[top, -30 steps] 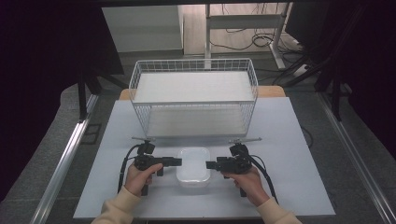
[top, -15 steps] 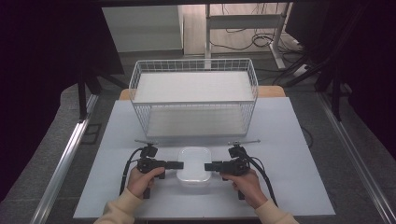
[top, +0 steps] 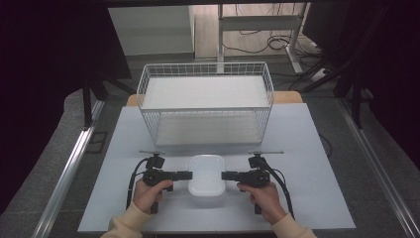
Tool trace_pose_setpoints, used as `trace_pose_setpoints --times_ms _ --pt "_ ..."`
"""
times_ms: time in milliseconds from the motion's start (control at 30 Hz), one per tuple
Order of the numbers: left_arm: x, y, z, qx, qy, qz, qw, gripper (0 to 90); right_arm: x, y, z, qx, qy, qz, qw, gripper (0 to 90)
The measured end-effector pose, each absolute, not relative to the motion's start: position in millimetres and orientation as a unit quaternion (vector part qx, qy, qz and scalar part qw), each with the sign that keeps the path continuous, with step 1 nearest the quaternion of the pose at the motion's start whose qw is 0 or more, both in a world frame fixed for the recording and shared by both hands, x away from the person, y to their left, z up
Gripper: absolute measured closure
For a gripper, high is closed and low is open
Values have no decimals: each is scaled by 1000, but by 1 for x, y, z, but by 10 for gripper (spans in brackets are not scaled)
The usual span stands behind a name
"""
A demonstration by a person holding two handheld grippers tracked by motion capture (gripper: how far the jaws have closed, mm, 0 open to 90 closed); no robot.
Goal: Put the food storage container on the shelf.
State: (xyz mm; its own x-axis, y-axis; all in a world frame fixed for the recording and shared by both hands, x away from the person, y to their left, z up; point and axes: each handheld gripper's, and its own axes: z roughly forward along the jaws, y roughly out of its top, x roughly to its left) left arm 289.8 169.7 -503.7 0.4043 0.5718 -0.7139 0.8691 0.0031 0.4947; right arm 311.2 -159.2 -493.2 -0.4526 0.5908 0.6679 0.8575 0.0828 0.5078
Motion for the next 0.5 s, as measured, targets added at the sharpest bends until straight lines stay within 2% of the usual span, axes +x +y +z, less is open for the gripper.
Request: trace_pose_setpoints --times_ms 200,500 --pt "286 170 -498 689 516 -151 486 790 308 -163 -488 -492 -726 -462 136 774" --pt "282 169 -491 696 506 -137 490 799 304 -163 -482 -477 -734 -470 116 790"
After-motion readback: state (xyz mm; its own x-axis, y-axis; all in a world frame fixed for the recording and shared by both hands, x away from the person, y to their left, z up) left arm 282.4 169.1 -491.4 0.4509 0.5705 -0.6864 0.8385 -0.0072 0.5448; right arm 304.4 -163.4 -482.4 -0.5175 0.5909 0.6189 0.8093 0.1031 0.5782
